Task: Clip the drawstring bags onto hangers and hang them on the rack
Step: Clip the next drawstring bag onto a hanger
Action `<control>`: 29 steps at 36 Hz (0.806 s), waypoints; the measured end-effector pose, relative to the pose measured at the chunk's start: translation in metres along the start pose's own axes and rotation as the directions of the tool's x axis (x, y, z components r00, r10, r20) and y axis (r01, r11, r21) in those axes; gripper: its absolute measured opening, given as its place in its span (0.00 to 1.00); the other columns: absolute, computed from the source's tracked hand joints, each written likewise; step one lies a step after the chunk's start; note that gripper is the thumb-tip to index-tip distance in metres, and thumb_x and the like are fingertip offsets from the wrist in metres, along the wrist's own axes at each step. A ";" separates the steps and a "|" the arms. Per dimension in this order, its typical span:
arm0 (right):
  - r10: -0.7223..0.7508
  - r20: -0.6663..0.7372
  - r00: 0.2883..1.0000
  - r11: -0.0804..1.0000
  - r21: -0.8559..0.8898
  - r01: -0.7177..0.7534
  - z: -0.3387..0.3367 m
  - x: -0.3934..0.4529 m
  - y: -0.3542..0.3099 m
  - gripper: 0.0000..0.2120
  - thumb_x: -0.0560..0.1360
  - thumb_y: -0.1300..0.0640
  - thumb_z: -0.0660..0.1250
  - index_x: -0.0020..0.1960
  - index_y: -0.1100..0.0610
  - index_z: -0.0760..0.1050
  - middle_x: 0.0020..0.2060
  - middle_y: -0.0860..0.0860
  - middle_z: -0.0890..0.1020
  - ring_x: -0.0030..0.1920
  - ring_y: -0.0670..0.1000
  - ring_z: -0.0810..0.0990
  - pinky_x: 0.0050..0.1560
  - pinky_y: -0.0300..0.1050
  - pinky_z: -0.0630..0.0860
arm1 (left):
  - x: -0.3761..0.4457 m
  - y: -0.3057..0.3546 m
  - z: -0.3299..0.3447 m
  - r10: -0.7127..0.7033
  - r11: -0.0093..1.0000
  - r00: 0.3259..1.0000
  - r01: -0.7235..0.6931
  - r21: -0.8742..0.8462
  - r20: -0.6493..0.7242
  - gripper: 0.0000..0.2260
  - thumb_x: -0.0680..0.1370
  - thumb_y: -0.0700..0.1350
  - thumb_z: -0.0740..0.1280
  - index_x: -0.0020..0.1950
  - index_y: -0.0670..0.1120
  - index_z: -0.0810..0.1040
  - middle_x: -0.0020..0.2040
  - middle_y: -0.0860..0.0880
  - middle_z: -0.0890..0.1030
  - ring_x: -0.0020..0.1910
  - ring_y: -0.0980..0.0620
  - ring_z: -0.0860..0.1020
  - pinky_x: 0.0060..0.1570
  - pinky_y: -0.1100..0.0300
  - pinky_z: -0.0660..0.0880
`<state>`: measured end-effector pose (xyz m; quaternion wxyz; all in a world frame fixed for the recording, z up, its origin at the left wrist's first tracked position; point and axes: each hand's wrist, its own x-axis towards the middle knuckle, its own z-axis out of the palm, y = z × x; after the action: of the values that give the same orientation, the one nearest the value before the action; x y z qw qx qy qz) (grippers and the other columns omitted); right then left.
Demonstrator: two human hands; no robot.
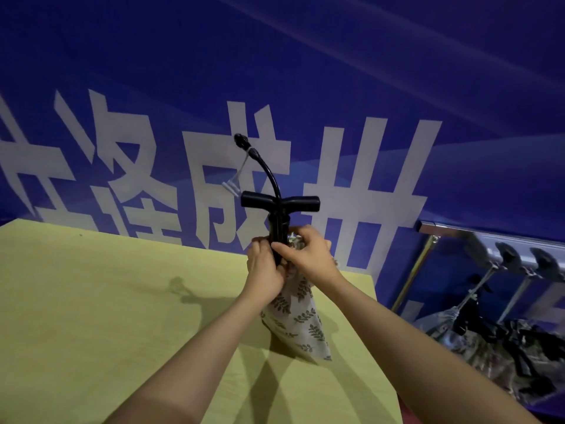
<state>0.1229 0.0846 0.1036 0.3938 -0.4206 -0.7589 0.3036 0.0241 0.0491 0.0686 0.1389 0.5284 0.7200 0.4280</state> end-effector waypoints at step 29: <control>0.033 0.218 0.975 0.990 -0.141 -0.002 0.007 -0.020 0.046 0.17 0.72 0.46 0.71 0.58 0.49 0.79 0.42 0.51 0.73 0.48 0.52 0.72 0.51 0.49 0.66 | 0.003 0.003 -0.028 0.369 0.753 0.930 -0.299 0.586 0.000 0.19 0.79 0.56 0.57 0.69 0.54 0.67 0.70 0.45 0.66 0.69 0.42 0.63 0.68 0.47 0.57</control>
<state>0.1424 0.0879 0.0568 0.2740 -0.4178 -0.8134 0.2979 0.0067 0.0383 0.0887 -0.1479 0.6397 0.7158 0.2376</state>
